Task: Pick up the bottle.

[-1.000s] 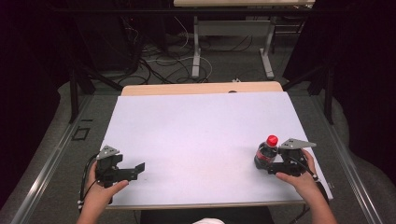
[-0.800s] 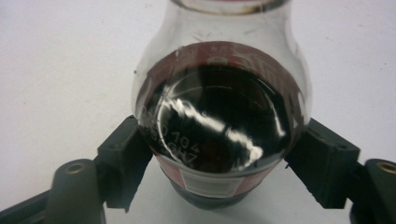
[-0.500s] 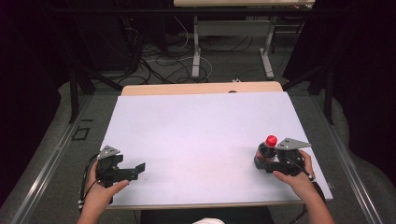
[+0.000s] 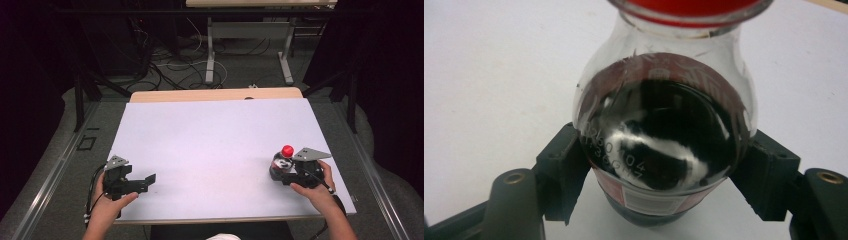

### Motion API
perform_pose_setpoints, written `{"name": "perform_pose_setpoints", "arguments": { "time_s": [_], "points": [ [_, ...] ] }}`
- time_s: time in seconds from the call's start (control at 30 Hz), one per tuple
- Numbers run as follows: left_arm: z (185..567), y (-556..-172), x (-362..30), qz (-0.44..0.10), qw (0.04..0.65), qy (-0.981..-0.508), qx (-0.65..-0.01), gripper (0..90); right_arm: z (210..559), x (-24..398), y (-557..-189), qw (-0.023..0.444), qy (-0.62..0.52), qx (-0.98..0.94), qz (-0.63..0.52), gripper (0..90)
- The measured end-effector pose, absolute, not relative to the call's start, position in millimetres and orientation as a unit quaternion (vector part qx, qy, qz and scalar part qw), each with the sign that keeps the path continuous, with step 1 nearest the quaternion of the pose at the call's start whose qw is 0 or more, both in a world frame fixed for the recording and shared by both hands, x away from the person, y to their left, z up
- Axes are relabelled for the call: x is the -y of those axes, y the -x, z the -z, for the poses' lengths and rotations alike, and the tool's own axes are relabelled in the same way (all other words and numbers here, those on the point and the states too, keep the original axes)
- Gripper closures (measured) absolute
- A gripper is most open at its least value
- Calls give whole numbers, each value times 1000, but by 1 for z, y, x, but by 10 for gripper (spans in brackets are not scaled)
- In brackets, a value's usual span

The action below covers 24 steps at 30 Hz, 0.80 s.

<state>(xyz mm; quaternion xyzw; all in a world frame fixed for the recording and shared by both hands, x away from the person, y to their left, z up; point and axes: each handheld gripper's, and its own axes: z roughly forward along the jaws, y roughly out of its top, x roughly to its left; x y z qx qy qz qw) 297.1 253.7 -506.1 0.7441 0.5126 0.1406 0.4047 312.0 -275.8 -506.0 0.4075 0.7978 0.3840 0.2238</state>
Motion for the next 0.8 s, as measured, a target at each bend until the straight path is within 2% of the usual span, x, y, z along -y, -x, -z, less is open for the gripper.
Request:
{"name": "perform_pose_setpoints", "arguments": {
  "time_s": [0.3, 0.8],
  "points": [
    [505, -297, -253, -143, 404, -747, -509, 4, 494, 254, -318, 213, -390, -801, -402, 295],
    [496, -299, -241, -140, 412, -760, -483, 13, 485, 178, -339, 174, -327, -829, -419, 295]
  ]
}}
